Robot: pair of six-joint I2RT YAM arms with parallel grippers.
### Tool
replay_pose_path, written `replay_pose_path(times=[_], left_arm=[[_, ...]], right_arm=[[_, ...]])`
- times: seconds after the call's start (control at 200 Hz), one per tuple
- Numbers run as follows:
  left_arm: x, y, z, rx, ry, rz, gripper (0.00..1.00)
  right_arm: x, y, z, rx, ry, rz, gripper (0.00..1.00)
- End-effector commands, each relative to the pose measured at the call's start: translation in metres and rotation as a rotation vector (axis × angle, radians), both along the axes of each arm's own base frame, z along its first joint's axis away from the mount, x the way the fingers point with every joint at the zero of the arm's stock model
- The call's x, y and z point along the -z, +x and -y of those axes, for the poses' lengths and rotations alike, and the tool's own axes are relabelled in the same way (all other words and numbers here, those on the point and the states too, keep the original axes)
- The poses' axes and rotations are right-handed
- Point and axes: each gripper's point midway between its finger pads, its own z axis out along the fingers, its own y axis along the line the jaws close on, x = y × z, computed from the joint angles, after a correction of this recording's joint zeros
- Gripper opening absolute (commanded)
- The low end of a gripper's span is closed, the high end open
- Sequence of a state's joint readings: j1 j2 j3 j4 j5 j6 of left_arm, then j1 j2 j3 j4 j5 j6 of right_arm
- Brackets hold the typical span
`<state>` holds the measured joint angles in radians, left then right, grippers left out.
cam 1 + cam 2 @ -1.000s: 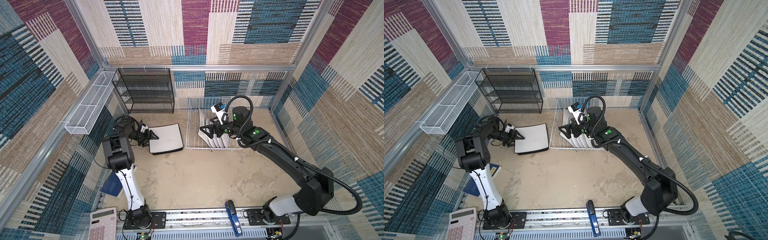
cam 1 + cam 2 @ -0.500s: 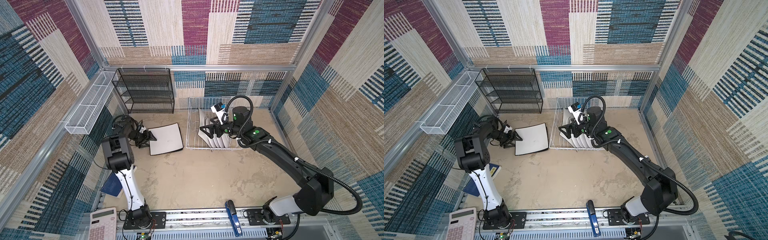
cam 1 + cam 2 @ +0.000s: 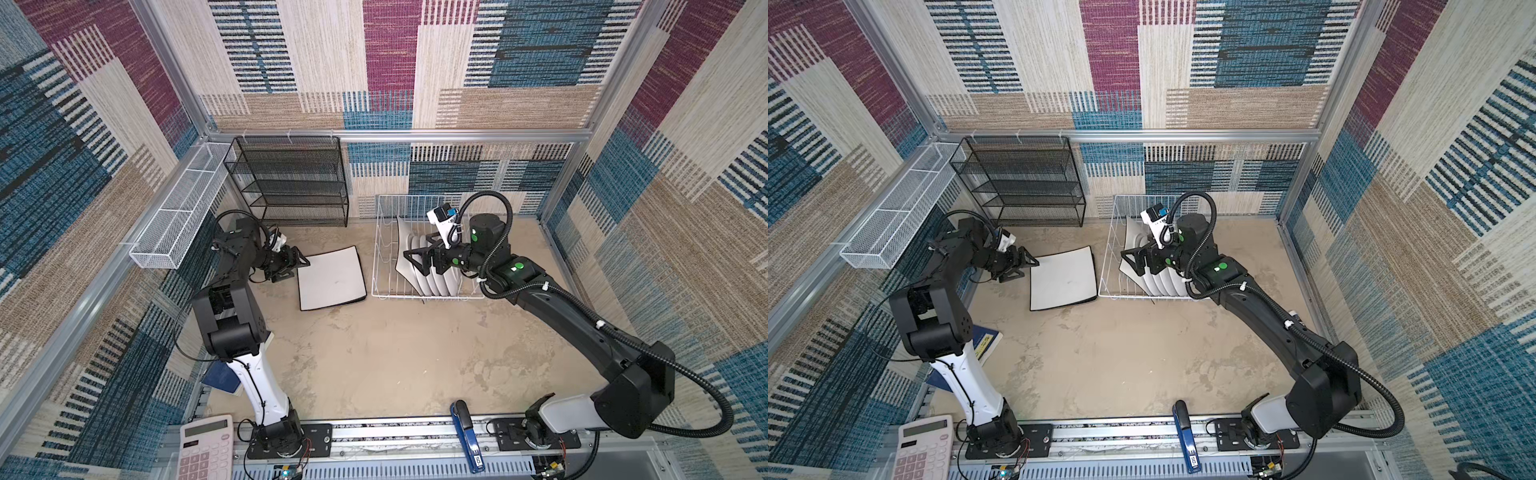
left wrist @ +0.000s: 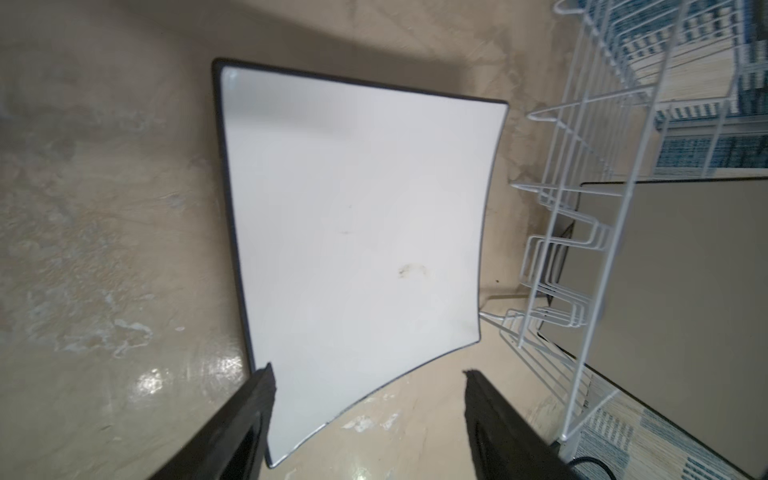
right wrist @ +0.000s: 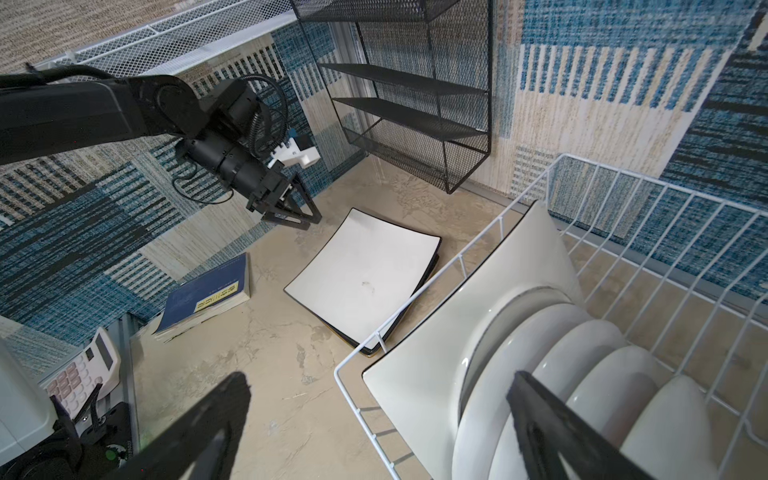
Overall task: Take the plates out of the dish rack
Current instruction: 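Open the left gripper and draw it back from the stacked plates, then reach the left gripper to the nearest white square plate in the rack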
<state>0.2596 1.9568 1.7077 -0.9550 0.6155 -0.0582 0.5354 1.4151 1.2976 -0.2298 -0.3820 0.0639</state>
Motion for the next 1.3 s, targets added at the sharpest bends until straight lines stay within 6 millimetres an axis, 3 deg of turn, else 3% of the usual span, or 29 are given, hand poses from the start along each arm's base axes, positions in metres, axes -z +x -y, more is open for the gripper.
replay_pose_path(times=[0.0,0.28,0.456,0.606,0.721,0.811,0.972,1.067,1.297], left_arm=[[-0.042,0.000,0.020,0.042,-0.057,0.114,0.75],[-0.131,-0.017,0.080,0.181,-0.056,0.333,0.75],[-0.163,-0.029,0.124,0.263,-0.071,0.404,0.75],[-0.172,-0.028,0.168,0.284,-0.093,0.461,0.75],[-0.168,-0.028,0.203,0.324,-0.049,0.481,0.75],[-0.159,-0.022,0.219,0.324,-0.021,0.472,0.75],[-0.133,-0.017,0.253,0.350,-0.023,0.406,0.75],[-0.114,-0.015,0.268,0.364,-0.002,0.370,0.75],[-0.092,-0.007,0.302,0.394,0.007,0.332,0.73]], right_arm=[[-0.007,0.003,0.005,0.040,0.009,0.014,0.99],[-0.008,0.000,0.016,0.085,-0.010,0.019,0.99],[-0.006,-0.002,0.026,0.132,0.003,0.044,0.99],[-0.004,-0.002,0.035,0.185,0.016,0.046,0.99],[-0.002,0.001,0.043,0.233,0.010,0.035,0.99],[0.000,0.002,0.048,0.259,0.006,0.024,0.99],[0.006,0.000,0.052,0.264,0.014,0.000,0.99],[0.012,0.000,0.054,0.254,0.029,-0.029,0.99],[0.027,0.005,0.061,0.248,0.052,-0.097,0.99]])
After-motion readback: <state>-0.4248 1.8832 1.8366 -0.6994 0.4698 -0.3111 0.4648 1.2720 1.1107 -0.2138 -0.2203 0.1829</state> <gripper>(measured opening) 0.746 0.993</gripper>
